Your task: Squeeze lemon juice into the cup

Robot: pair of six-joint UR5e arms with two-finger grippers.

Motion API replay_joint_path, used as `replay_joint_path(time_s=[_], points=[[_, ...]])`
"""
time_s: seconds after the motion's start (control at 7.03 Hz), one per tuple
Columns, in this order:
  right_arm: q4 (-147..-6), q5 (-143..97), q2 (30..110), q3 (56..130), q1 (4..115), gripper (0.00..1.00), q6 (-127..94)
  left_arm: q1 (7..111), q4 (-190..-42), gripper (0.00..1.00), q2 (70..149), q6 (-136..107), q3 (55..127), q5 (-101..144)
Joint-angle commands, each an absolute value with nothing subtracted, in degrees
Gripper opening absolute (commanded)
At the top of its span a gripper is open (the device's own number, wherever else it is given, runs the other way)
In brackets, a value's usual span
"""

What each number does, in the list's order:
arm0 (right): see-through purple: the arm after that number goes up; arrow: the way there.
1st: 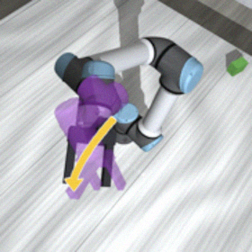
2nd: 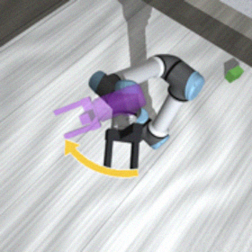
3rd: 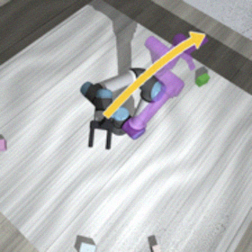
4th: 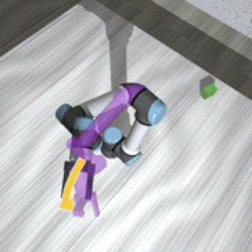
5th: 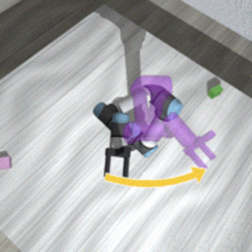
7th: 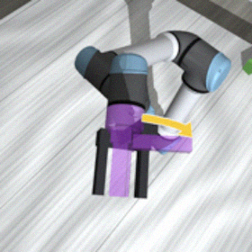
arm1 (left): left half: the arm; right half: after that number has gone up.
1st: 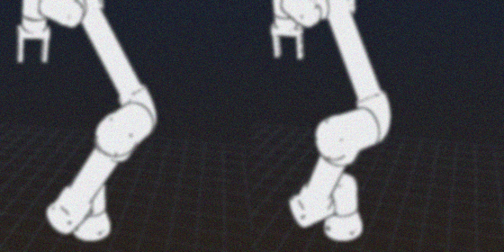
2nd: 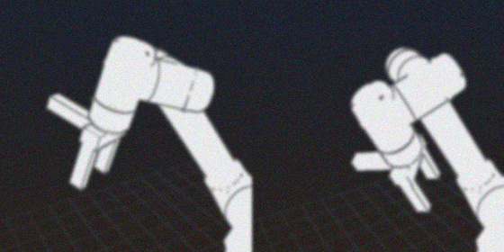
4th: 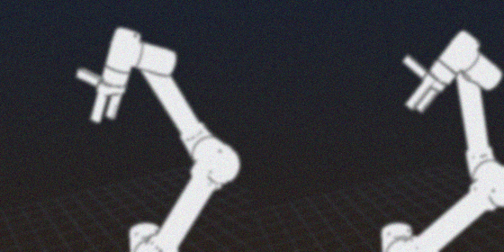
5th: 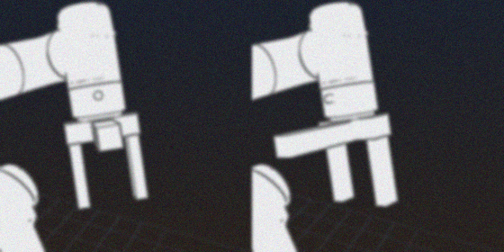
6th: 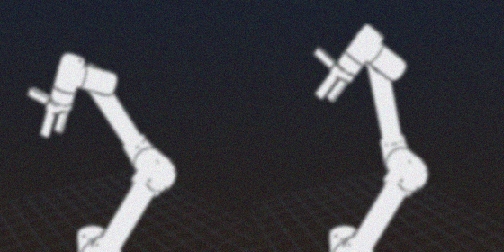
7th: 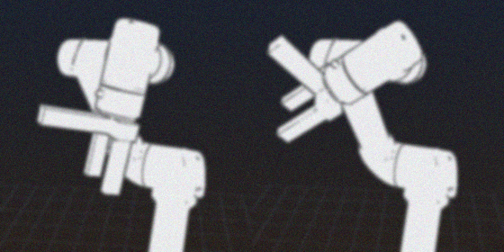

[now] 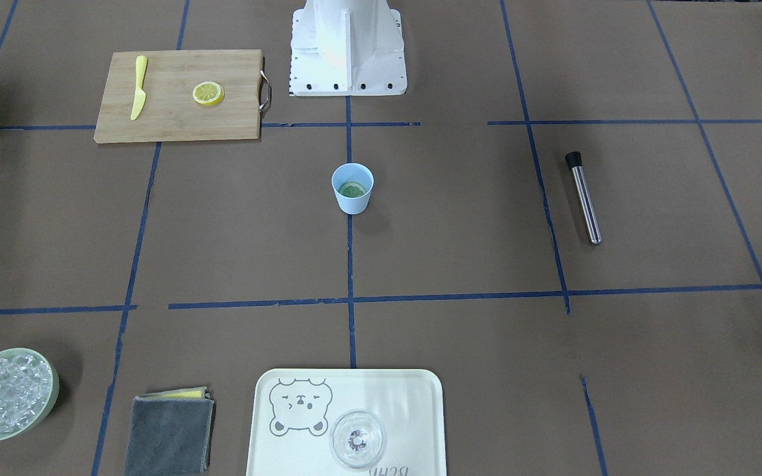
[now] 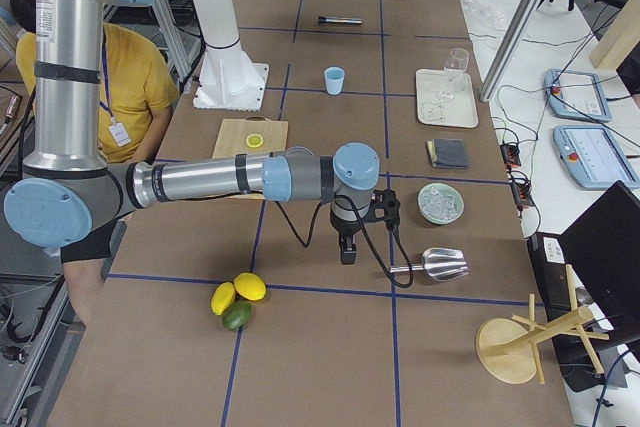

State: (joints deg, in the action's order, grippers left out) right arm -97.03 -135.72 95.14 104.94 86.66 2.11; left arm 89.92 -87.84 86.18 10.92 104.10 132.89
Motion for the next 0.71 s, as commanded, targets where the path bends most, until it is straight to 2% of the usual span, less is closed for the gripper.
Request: replay_joint_path(time_s=[0.0,0.28,0.57], points=[[-98.61,-135.97,94.13,105.99,87.62,1.00,3.16,90.26,-90.76,1.00,87.01,9.33,104.84,134.56],[-99.14,-135.26,95.44,106.43,87.71,1.00,3.25,90.26,-97.80,1.00,85.01,-3.39,103.97,134.56],[-99.23,-135.18,94.67,106.00,87.63,1.00,3.25,90.35,-102.28,1.00,83.24,-1.16,101.17,131.34]])
